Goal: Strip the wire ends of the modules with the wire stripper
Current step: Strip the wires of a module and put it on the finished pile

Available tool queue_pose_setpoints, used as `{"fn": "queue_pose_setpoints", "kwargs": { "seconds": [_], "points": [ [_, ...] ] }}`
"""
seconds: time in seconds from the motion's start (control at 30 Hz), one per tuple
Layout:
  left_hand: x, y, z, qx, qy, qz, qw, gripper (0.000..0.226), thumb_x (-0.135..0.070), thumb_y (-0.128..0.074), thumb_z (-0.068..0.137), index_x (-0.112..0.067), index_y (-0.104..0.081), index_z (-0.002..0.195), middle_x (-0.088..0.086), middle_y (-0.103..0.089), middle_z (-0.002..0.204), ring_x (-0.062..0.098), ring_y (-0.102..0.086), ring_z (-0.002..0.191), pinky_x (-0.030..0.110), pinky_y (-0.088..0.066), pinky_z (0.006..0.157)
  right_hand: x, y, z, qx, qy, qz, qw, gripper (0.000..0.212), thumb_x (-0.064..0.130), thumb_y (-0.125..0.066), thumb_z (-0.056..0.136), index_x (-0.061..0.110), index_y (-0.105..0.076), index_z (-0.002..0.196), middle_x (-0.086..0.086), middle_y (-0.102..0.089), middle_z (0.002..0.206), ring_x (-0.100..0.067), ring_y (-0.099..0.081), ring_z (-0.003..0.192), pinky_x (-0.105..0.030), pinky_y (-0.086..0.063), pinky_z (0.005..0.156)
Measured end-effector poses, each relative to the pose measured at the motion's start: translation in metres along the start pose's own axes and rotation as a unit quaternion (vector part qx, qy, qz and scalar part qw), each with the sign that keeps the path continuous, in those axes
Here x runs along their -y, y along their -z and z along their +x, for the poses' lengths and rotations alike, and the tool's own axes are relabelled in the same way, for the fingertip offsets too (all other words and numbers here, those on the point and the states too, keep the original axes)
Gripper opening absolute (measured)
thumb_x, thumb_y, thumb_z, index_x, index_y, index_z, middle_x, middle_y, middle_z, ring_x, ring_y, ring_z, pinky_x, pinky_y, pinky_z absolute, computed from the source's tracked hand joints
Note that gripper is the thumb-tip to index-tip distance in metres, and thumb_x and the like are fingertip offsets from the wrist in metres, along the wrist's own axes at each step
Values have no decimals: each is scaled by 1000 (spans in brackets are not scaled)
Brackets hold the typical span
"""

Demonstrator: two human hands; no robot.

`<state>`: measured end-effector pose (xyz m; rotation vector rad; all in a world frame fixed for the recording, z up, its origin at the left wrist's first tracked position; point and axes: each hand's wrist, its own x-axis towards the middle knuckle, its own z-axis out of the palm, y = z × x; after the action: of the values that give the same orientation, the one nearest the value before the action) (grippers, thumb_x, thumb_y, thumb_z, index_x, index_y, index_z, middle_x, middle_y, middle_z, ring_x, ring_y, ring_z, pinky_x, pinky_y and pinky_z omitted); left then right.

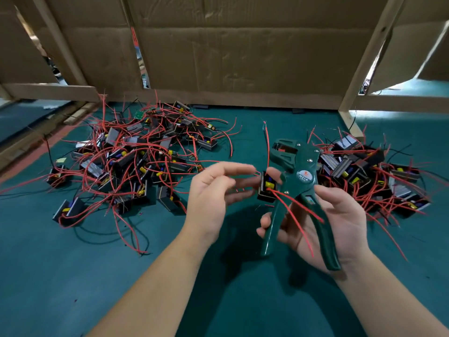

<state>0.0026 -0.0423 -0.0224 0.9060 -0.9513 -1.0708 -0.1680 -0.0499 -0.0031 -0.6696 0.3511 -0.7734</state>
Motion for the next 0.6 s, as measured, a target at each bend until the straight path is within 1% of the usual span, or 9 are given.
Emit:
{"fn": "queue_pose_setpoints", "kwargs": {
  "seconds": [0.1,0.2,0.23,0.3,0.33,0.4,0.5,0.57,0.6],
  "points": [
    [0,2,4,-45,-14,50,998,24,-13,-49,94,-21,-72,91,-6,-71,100,12,-65,95,26,-54,68,-1,-1,-2,42,-28,-23,998,86,33,-78,56,7,-52,134,-25,-64,91,-41,-63,71,-49,-53,70],
    [0,0,2,-21,-6,65,998,22,-29,-61,88,-18,-69,105,-2,-72,104,10,-65,98,21,-50,83,-8,-3,-4,52,-54,-63,995,69,32,-81,56,0,-64,114,-32,-60,80,-45,-62,71,-51,-52,68],
    [-1,-1,2,-31,-7,57,998,25,-31,-63,85,-17,-69,105,2,-72,106,16,-66,101,27,-51,90,-11,-4,-4,47,-59,-70,995,68,31,-82,55,-1,-64,112,-33,-58,79,-47,-61,70,-54,-51,68],
    [-3,0,2,-65,-4,19,998,25,-32,-67,78,-18,-72,98,12,-71,108,34,-63,105,49,-46,100,-15,-6,-2,48,-62,-83,993,77,29,-81,58,2,-57,126,-32,-57,82,-46,-61,69,-56,-49,70],
    [-5,0,2,-79,-1,4,997,24,-33,-68,75,-19,-73,93,15,-70,106,38,-62,102,55,-43,101,-16,-7,-1,48,-63,-87,993,80,28,-80,59,4,-54,130,-31,-57,82,-45,-61,70,-55,-49,71],
    [-5,-1,2,-97,3,-7,995,19,-36,-71,76,-21,-74,88,18,-70,103,35,-60,91,55,-44,93,-17,-7,1,49,-65,-85,993,80,28,-79,61,5,-52,133,-29,-59,80,-45,-61,71,-55,-49,71],
    [-6,-4,0,-82,28,-54,995,14,-34,-63,85,-22,-71,86,18,-69,95,36,-64,76,41,-52,69,-19,-4,0,48,-65,-79,994,79,27,-80,60,6,-53,132,-30,-57,85,-46,-61,72,-55,-49,68],
    [-8,-3,1,-89,40,-83,992,16,-29,-57,90,-19,-70,88,10,-68,84,41,-65,81,47,-55,66,-18,-3,0,38,-49,-75,995,81,27,-81,58,6,-54,131,-30,-56,102,-46,-61,70,-56,-49,69],
    [-9,0,3,-102,30,-76,991,16,-24,-55,93,-17,-69,89,6,-67,75,37,-66,81,46,-56,68,-18,-3,0,29,-38,-72,996,82,27,-81,57,6,-54,131,-30,-55,114,-45,-61,70,-57,-49,69]
  ]
}}
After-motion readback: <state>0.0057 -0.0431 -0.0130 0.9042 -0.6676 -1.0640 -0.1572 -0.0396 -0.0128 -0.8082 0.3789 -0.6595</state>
